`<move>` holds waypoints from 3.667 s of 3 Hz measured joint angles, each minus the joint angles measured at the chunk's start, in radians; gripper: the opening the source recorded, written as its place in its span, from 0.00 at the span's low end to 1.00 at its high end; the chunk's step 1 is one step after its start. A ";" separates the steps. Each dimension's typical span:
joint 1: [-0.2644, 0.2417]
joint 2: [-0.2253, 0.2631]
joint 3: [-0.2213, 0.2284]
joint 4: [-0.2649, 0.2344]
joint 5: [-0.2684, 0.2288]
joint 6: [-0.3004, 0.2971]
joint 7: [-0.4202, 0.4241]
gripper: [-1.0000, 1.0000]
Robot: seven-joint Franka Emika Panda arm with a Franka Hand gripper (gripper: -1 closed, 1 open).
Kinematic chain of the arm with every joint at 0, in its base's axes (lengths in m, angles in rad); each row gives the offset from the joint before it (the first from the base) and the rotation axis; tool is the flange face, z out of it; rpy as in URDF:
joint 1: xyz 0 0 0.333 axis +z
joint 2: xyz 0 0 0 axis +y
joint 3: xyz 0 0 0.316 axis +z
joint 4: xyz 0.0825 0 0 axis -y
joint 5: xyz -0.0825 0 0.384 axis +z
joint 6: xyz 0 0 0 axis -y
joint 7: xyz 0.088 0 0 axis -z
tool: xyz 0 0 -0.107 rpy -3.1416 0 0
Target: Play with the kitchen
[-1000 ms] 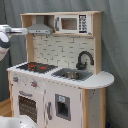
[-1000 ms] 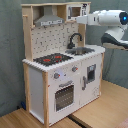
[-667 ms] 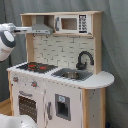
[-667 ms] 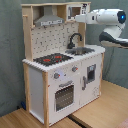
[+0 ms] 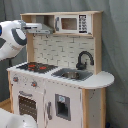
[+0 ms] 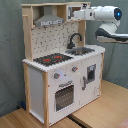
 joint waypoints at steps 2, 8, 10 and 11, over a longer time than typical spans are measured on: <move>-0.116 0.119 0.043 0.006 -0.004 0.106 -0.024 1.00; -0.470 0.209 0.300 0.187 -0.004 0.112 -0.081 0.00; -0.403 0.219 0.250 0.154 -0.002 0.110 -0.069 0.00; -0.323 0.219 0.192 0.108 -0.002 0.112 -0.073 0.00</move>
